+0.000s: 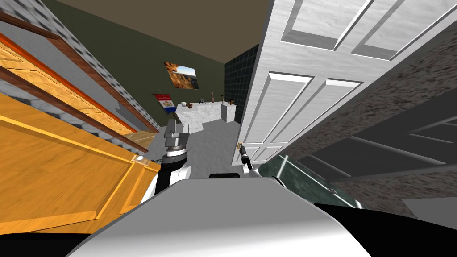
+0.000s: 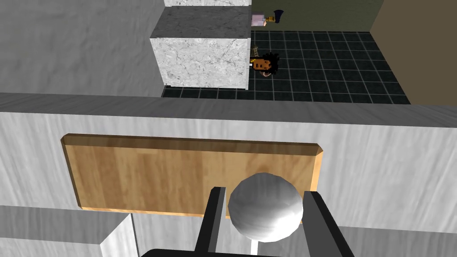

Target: Push the door open

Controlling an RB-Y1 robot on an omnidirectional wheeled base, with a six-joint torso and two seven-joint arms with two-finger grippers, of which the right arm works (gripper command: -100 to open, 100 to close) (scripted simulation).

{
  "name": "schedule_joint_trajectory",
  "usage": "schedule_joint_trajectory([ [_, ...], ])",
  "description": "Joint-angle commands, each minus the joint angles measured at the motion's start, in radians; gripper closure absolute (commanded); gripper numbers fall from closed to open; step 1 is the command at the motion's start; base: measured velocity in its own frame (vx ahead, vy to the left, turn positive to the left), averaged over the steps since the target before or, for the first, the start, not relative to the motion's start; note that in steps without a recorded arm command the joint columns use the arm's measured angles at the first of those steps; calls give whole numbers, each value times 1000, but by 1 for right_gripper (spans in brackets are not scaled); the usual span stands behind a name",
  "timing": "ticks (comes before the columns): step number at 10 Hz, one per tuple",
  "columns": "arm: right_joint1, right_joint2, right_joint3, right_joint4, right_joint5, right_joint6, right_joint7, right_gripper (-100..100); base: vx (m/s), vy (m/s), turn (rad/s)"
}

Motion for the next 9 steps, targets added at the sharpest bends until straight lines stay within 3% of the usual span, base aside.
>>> schedule_joint_trajectory([
  [1,0,-5,-15,0,0,2,1,100,95,37,-50],
  [3,-1,-6,-20,0,0,3,1,100,129,58,-40],
  [4,-1,-10,-39,0,0,6,2,100,138,65,-46],
  [7,-1,-10,-39,0,0,6,2,100,77,32,-15],
  [8,-2,-14,-61,0,1,9,3,100,88,62,-57],
  [9,-2,-14,-61,-3,1,9,3,100,107,69,-65],
])
